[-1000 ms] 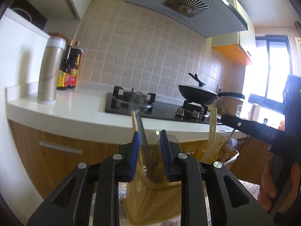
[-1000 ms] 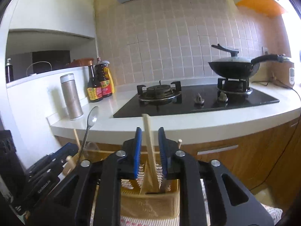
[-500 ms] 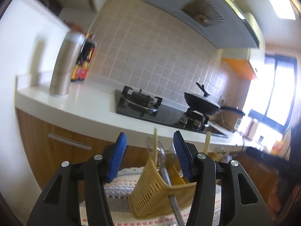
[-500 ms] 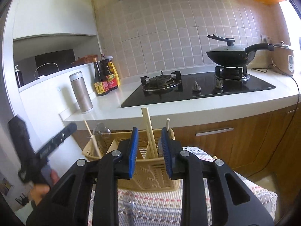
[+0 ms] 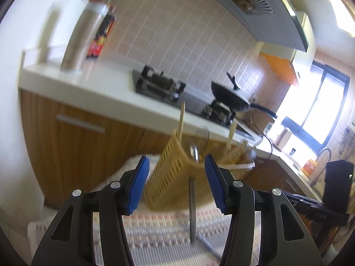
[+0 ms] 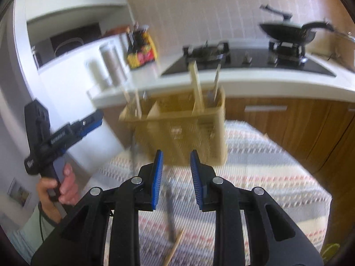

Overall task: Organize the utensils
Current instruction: 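Open both grippers to drop the chopsticks and clear spoon into the basket, then grasp the last clear spoon with the left gripper while the right gripper grasps a wooden chopstick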

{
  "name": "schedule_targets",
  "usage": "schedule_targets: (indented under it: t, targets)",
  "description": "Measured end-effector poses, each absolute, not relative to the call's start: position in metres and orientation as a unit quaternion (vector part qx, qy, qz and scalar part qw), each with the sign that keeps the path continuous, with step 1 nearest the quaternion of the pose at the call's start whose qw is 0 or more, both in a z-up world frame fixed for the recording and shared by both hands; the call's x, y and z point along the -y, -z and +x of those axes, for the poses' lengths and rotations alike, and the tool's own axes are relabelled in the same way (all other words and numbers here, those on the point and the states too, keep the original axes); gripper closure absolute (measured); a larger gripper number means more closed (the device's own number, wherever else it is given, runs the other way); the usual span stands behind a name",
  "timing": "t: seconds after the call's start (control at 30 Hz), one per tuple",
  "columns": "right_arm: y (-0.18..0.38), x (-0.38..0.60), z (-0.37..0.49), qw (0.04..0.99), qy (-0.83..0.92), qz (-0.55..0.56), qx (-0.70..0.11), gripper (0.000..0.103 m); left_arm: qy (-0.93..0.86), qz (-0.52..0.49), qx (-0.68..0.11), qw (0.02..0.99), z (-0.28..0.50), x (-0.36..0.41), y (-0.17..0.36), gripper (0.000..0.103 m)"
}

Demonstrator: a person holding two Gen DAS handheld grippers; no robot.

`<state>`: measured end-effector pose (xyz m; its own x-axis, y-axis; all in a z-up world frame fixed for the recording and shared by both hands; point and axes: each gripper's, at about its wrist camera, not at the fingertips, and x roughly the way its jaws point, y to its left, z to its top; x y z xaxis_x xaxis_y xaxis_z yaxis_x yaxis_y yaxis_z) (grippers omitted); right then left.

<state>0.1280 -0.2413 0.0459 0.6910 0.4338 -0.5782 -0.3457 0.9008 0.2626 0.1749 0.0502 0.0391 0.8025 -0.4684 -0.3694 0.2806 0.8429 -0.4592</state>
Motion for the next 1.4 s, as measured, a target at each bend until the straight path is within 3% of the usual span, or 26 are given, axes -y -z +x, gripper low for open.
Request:
schedule_targets:
  t: [0.33, 0.57, 0.73, 1.0, 1.1, 1.4]
  targets:
    - [0.002, 0.217, 0.130, 0.861, -0.239, 0.036, -0.448, 0.071, 0.217, -0.180, -0.321, 0.904, 0.162, -0.043, -0.020, 0.049]
    - [0.051, 0.205, 0.114, 0.783, -0.221, 0.026, -0.581, 0.071, 0.249, -0.166, -0.436, 0.848, 0.165, 0.011, 0.017, 0.049]
    - [0.072, 0.201, 0.072, 0.758, -0.198, 0.035, -0.621, 0.071, 0.233, -0.156, -0.474, 0.835, 0.168, 0.045, 0.039, 0.051]
    - [0.081, 0.182, 0.047, 0.783, -0.165, -0.028, -0.599, 0.096, 0.174, -0.072, -0.494, 0.849, 0.176, 0.099, 0.047, 0.053]
    - [0.082, 0.180, 0.040, 0.785, -0.171, -0.033, -0.595, 0.099, 0.157, -0.046, -0.500, 0.850, 0.179, 0.113, 0.052, 0.055]
    - [0.078, 0.214, 0.009, 0.793, -0.158, -0.033, -0.587, 0.103, 0.158, 0.042, -0.505, 0.847, 0.175, 0.140, 0.065, 0.090]
